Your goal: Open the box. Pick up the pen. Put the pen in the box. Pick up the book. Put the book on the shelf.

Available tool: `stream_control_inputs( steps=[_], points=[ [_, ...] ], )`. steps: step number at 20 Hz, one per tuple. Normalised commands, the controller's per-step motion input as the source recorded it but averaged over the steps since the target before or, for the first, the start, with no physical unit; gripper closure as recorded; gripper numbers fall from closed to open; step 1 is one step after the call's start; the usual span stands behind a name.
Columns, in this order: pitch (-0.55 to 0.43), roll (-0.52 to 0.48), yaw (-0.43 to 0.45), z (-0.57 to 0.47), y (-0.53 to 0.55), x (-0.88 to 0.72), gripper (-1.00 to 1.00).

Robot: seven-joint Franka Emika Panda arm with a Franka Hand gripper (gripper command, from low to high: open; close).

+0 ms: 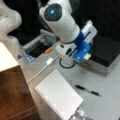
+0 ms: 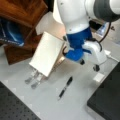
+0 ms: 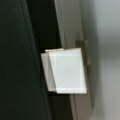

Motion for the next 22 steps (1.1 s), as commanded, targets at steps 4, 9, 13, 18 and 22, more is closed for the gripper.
stream_control_inputs(
  steps=[4,9,13,18,22],
  points=[
    [-0.175,0.329,0.018,-0.24,-0.02,-0.03,-1.00],
    [-0.179,0.318,-0.008,-0.25,-0.04,-0.08,-1.00],
    [-0.147,0.340,-0.008,-0.17,0.01,-0.15,-1.00],
    [-0.134,0.332,-0.017,-0.16,0.04,-0.16,-1.00],
    [-0.111,0.322,-0.030,-0.22,0.04,-0.14,-1.00]
  ],
)
